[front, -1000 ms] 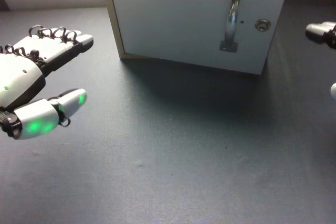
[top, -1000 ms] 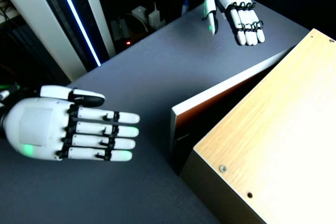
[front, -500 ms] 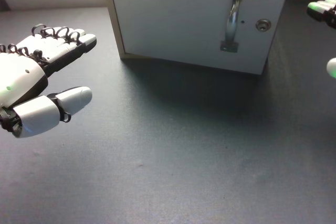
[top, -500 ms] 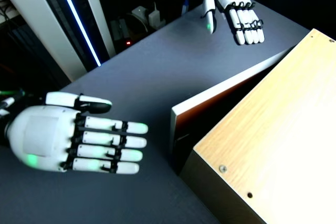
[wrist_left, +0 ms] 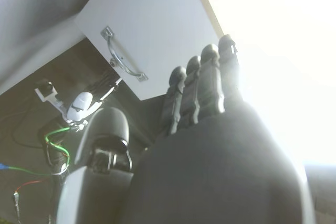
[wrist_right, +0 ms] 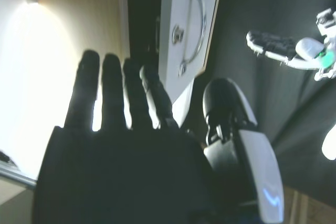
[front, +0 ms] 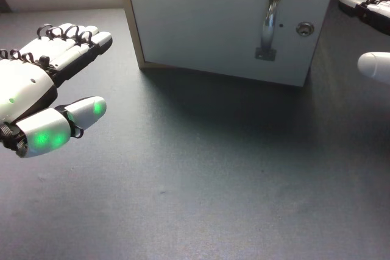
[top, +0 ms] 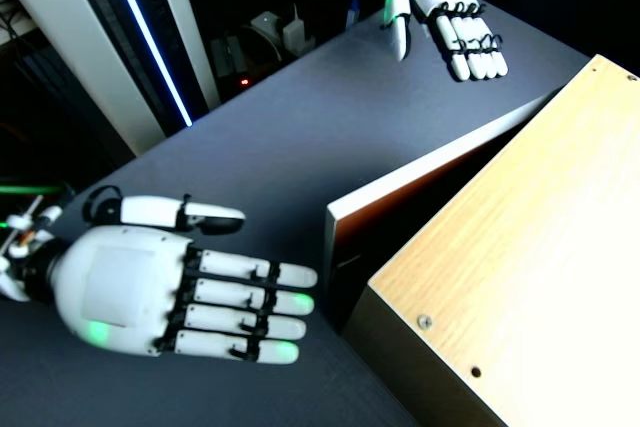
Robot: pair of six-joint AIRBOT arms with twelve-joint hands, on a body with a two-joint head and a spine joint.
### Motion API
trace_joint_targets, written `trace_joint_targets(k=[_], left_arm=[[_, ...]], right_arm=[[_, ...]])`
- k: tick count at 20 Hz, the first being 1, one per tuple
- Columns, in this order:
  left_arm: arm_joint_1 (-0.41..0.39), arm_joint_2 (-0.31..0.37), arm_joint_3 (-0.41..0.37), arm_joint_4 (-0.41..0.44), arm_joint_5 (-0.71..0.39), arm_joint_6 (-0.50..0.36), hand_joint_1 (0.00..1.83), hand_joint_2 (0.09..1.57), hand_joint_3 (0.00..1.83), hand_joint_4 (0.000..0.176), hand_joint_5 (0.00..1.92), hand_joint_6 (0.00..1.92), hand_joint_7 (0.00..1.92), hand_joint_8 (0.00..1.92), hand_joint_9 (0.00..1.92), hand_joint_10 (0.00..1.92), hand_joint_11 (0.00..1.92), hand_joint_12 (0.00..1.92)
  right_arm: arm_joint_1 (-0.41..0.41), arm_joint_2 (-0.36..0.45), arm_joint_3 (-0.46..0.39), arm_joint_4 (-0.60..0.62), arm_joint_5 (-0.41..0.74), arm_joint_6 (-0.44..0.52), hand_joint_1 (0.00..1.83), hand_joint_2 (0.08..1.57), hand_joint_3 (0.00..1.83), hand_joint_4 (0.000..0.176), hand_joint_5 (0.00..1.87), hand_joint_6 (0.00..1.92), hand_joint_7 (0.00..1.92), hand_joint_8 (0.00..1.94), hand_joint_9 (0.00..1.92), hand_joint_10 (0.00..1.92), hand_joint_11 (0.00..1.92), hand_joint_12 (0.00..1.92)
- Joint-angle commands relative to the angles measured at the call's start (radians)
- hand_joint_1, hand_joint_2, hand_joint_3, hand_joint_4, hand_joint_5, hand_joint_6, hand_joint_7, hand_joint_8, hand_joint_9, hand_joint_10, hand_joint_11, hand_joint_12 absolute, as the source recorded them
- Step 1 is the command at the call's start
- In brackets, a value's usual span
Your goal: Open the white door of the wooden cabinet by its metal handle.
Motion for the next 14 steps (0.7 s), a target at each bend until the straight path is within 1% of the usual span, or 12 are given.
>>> trace_joint_targets(k=[1, 7, 9, 14], left_arm=[[-0.007, 0.0, 0.005, -0.008, -0.124, 0.0, 0.0, 1.54, 0.03, 0.0, 0.05, 0.0, 0.01, 0.0, 0.0, 0.0, 0.0, 0.0], [-0.008, -0.001, 0.005, -0.009, -0.127, -0.001, 0.0, 1.52, 0.01, 0.0, 0.05, 0.0, 0.0, 0.0, 0.0, 0.0, 0.0, 0.0], [-0.008, -0.001, 0.005, -0.009, -0.129, -0.001, 0.0, 1.53, 0.01, 0.0, 0.05, 0.0, 0.0, 0.0, 0.0, 0.0, 0.0, 0.0], [0.0, -0.003, 0.004, -0.012, -0.134, -0.008, 0.0, 1.53, 0.01, 0.0, 0.06, 0.01, 0.01, 0.0, 0.0, 0.0, 0.01, 0.0]], right_arm=[[0.014, -0.001, 0.01, 0.028, 0.105, 0.005, 0.0, 1.39, 0.0, 0.0, 0.0, 0.0, 0.0, 0.0, 0.0, 0.0, 0.0, 0.0], [0.066, -0.034, 0.042, 0.009, 0.064, 0.005, 0.0, 1.4, 0.0, 0.0, 0.0, 0.0, 0.0, 0.0, 0.0, 0.0, 0.0, 0.0], [0.08, -0.038, 0.047, -0.002, 0.057, 0.005, 0.0, 1.41, 0.0, 0.0, 0.0, 0.0, 0.0, 0.0, 0.0, 0.0, 0.0, 0.0], [0.087, -0.039, 0.027, -0.033, 0.063, 0.005, 0.0, 1.4, 0.0, 0.0, 0.0, 0.0, 0.0, 0.0, 0.0, 0.0, 0.0, 0.0]])
